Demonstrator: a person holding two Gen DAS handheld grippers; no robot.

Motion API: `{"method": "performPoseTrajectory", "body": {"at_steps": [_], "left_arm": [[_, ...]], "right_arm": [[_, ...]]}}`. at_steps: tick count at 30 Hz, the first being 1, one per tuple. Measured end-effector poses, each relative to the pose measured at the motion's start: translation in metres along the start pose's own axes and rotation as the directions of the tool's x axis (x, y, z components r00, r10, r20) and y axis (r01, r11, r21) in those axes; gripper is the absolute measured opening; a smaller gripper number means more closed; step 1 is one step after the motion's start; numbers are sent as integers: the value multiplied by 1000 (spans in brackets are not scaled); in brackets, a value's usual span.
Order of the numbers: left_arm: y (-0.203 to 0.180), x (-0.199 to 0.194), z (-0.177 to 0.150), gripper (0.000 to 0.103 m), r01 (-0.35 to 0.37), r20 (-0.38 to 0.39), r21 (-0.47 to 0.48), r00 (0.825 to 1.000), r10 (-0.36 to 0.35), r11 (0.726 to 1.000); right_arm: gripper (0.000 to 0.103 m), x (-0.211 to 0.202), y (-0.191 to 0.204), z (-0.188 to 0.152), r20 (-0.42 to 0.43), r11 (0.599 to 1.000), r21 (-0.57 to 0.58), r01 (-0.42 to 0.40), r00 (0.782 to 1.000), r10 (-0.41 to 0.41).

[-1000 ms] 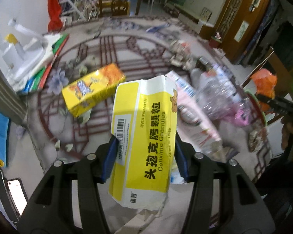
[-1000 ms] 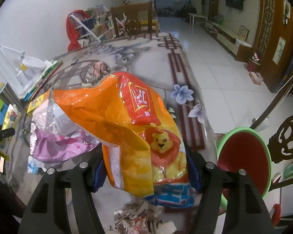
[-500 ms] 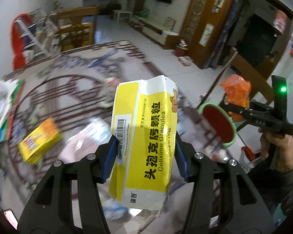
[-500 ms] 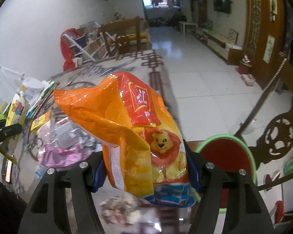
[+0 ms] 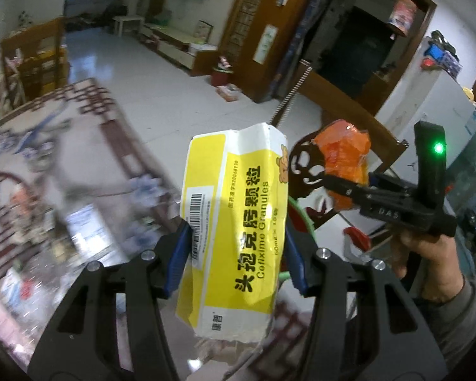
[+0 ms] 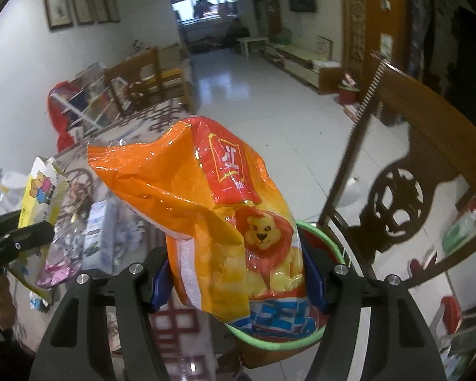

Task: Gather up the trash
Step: 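Carry both held items to the red bin and release them inside, then move both tools back over the table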

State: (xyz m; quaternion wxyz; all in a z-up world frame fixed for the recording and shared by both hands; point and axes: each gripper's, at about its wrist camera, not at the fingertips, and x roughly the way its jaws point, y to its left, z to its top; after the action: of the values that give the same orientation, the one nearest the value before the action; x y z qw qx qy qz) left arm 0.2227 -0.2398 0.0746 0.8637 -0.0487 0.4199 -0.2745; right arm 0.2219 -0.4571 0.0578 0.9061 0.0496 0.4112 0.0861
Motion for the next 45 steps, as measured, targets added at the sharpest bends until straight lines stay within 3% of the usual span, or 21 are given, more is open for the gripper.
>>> {"method": "performPoseTrajectory", "body": {"at_steps": [11, 23, 27, 29, 36, 45], "left_arm": [[-26, 84, 27, 52, 114, -80, -47, 990, -117, 992], [-41, 137, 40, 56, 156, -135, -98, 976, -168, 983], [-43, 142, 47, 63, 163, -137, -101, 975, -176, 981], [-43, 142, 50, 66, 161, -124, -98, 977, -173, 982], [-40, 138, 49, 96, 183, -102, -118, 975, -195, 976], [-32, 118, 46, 97, 159, -72, -128, 983, -169, 979]], "right_arm": [[64, 26, -58, -21, -60, 996, 84, 5, 998, 0], [65, 48, -55, -30, -122, 999, 39, 5, 993, 0], [68, 51, -54, -30, -125, 999, 34, 13, 992, -8], [79, 53, -56, -29, -126, 999, 34, 22, 992, -18], [96, 46, -55, -27, -96, 998, 20, 54, 994, -51], [96, 42, -59, -25, -83, 997, 35, 67, 995, -64]]}}
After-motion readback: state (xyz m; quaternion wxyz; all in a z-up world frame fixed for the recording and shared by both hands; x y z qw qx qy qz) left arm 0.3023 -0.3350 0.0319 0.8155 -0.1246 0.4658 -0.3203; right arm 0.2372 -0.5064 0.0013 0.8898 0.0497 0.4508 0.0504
